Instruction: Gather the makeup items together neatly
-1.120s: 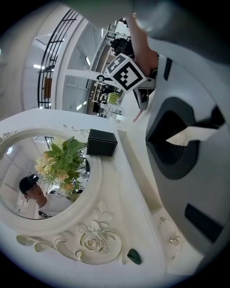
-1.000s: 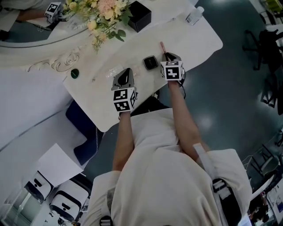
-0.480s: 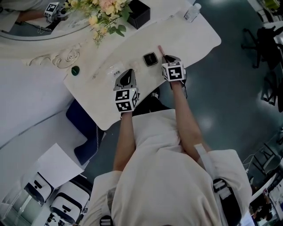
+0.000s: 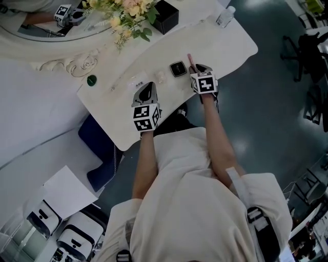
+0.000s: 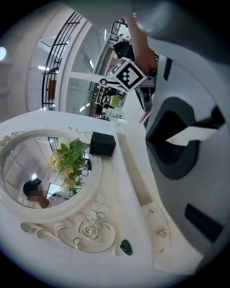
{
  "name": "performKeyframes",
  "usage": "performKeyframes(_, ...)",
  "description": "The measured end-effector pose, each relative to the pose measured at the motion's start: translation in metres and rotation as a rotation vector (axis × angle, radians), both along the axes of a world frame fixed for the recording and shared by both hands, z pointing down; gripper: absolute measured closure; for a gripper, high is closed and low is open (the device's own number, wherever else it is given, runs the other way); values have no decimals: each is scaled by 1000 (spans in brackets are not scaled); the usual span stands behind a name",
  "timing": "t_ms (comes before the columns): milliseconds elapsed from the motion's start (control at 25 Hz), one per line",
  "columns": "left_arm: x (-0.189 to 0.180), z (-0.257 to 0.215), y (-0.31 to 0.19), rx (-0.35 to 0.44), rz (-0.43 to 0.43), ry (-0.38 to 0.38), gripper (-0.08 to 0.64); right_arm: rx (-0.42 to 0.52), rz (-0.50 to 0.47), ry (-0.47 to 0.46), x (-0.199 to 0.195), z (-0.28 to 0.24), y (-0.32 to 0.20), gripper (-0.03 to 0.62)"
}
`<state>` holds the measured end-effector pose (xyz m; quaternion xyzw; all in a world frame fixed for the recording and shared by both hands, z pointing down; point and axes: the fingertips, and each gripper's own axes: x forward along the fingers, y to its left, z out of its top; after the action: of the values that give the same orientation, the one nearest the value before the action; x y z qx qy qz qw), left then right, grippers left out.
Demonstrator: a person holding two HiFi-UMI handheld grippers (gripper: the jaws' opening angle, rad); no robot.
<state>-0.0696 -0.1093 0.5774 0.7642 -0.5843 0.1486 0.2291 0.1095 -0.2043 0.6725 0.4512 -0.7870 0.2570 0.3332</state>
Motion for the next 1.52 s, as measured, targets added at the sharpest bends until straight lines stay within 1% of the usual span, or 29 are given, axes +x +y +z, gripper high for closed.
performKeyframes(200, -8, -3, 4, 10, 2, 10, 548, 30, 0, 21, -6, -12, 4, 456)
performKeyframes(400, -17, -12, 13, 21, 11, 18, 547, 65, 14, 18, -13, -35, 18, 454)
performKeyframes(520, -22, -21, 22, 31, 14, 25, 547, 76, 28, -7, -17, -48, 39, 454)
performKeyframes(640, -25, -26, 36, 33, 19, 37, 547, 66, 36, -57, -23, -56, 66, 454)
performKeyframes(760, -26, -29, 52, 35, 30, 40, 547, 71, 32, -55, -27, -62, 91, 456)
performKeyframes(840, -26, -30, 63, 36, 33, 45, 547, 84, 42, -63, -29, -68, 107, 462)
performKeyframes(920, -27, -29, 75, 37, 29, 54, 547, 108, 60, -99, -32, -77, 123, 465)
performKeyframes(1000, -29, -25, 84, 38, 22, 64, 546, 123, 61, -129, -38, -83, 140, 471)
performKeyframes(1080, -29, -21, 93, 33, 16, 70, 547, 132, 54, -130, -43, -85, 152, 494)
performKeyframes(1200, -26, -19, 107, 31, 28, 66, 548, 143, 69, -140, -43, -86, 165, 527)
performKeyframes(1320, -26, -18, 117, 35, 38, 58, 547, 155, 68, -138, -44, -87, 173, 541)
performKeyframes(1520, -31, -15, 125, 46, 30, 48, 547, 187, 30, -130, -50, -93, 179, 554)
